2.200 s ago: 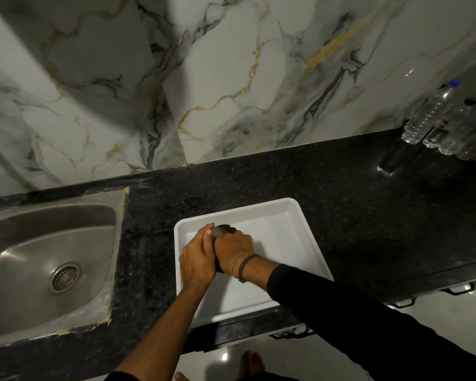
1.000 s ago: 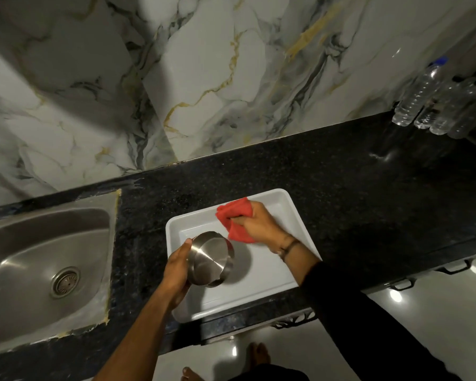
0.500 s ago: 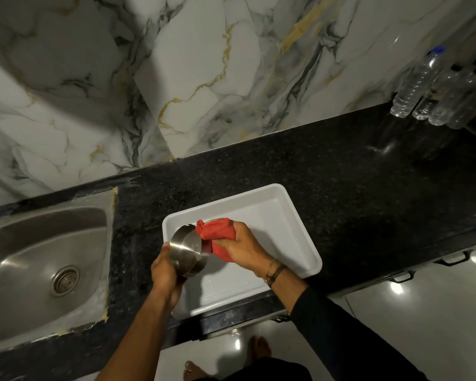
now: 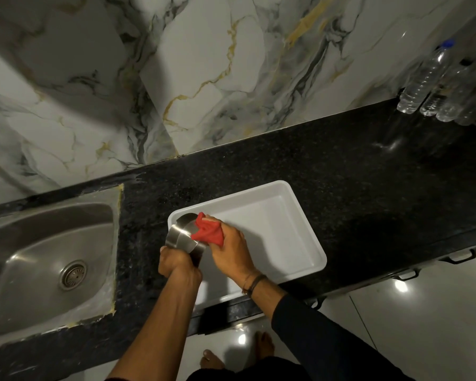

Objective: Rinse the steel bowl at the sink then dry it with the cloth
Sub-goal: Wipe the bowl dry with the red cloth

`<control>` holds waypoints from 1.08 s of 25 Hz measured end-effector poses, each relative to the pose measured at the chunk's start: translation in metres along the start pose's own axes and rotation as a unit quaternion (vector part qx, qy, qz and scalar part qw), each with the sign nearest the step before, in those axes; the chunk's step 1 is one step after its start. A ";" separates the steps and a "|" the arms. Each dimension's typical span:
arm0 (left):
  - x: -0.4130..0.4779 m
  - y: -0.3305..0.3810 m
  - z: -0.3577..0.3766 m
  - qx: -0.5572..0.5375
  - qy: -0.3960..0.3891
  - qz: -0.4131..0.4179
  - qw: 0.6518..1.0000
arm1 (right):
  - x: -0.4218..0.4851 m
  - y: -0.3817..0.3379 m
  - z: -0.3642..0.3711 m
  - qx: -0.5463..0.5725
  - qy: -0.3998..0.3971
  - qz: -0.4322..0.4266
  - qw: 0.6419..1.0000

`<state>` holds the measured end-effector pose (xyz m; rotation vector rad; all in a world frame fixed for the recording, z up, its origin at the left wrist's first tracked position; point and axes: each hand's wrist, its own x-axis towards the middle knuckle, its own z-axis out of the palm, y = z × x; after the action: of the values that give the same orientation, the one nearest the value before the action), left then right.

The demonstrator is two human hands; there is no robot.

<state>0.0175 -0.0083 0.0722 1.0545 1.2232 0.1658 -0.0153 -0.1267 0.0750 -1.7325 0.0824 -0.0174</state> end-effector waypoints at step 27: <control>0.018 -0.019 -0.002 -0.011 -0.142 0.013 0.990 | 0.039 0.019 -0.101 0.099 0.131 0.317 0.934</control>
<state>0.0147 -0.0067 0.0460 1.0360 0.9492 0.0459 0.0167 -0.2314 0.0718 -1.4264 0.8082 0.2124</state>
